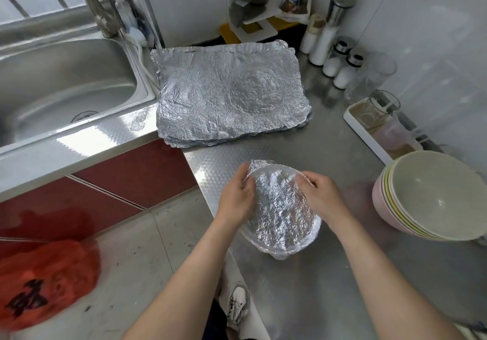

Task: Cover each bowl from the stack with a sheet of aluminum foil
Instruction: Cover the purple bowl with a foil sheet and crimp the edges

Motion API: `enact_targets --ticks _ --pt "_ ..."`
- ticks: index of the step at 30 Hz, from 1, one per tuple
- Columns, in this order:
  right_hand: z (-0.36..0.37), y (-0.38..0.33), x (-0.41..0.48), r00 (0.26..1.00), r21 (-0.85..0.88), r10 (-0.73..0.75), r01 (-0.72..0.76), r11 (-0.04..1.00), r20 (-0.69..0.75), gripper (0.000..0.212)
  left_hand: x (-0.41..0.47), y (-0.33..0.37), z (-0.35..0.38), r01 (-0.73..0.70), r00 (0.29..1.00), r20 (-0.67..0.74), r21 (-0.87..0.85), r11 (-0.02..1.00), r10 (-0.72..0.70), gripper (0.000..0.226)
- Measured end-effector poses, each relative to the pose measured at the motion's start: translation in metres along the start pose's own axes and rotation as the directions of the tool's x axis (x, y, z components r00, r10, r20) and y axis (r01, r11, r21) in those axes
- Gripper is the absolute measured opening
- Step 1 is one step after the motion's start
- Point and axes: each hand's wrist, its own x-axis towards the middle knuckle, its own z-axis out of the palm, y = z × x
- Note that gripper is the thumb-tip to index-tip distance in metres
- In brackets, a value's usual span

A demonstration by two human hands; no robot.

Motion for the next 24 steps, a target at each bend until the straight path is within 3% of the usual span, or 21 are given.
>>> enact_targets --ticks 2,6,11,19,24 --pt "-0.001 -0.001 0.000 1.000 0.057 0.006 -0.006 0.998 0.007 0.020 0.001 -0.001 -0.002 -0.008 0.997 -0.076 0.095 0.995 0.015 0.050" --pt "-0.002 -0.020 0.009 0.997 0.067 -0.061 0.058 0.996 0.048 0.030 -0.001 0.000 0.002 -0.029 0.974 -0.215 0.187 0.982 0.070 0.044" --pt "0.008 -0.028 0.018 0.992 0.057 -0.104 0.100 0.993 0.072 0.025 0.005 0.007 0.003 -0.115 0.972 -0.164 0.295 0.948 0.169 0.029" --pt "0.012 -0.026 0.014 0.994 -0.013 -0.108 0.108 0.994 0.029 0.023 0.011 0.012 0.000 -0.099 0.993 -0.039 0.195 0.976 0.109 0.023" --pt "0.000 -0.030 0.020 0.979 -0.106 -0.068 0.089 0.990 0.194 0.034 0.022 0.016 -0.003 -0.205 0.979 0.056 0.279 0.938 0.198 0.031"
